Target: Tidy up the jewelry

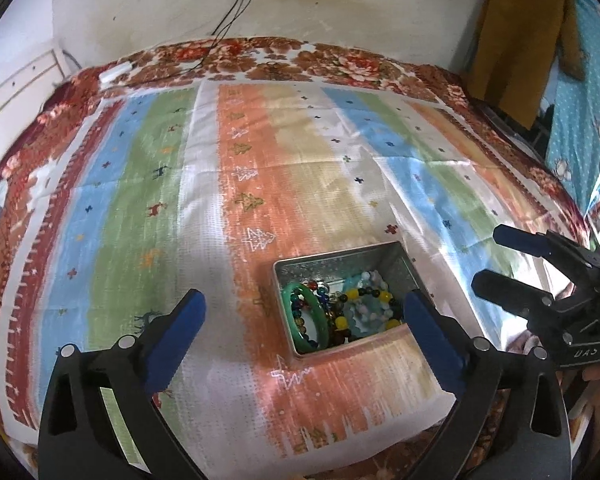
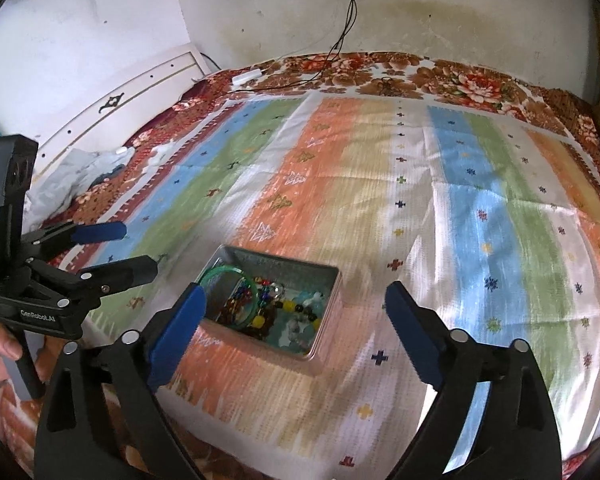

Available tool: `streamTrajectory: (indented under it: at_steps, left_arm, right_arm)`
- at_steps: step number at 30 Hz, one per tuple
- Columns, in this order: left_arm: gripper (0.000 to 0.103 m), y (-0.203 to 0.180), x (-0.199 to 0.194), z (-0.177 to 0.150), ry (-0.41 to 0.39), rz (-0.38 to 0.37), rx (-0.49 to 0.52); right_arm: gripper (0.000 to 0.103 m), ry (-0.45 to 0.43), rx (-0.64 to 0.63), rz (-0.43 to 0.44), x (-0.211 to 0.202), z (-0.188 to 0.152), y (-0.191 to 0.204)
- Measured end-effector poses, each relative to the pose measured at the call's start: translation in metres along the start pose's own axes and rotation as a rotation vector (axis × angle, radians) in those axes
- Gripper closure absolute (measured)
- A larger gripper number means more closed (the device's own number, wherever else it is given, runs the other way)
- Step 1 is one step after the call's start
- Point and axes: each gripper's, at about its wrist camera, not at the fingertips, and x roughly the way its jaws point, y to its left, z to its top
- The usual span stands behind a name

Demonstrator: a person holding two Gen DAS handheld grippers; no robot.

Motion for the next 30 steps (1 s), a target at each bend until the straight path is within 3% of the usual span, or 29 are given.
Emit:
streamTrajectory:
  at_steps: [14, 23, 30]
  left_arm:
    - [0.006, -0.011, -0.015, -0.010, -0.046, 0.085, 0.070]
    - [0.006, -0.019, -0.025, -0.021, -0.076, 0.063, 0.083]
    - [0.006, -0.018, -0.034, -0.021, -0.126, 0.054, 0.066]
  right_arm:
    - [0.010, -0.019, 0.024, 0.000, -0.017, -0.022, -0.005]
    - [0.010, -0.058, -0.033, 0.044, -0.029, -0.028, 0.006]
    - [0.010, -0.105, -0.061, 0.027, -0.040, -0.033, 0.009]
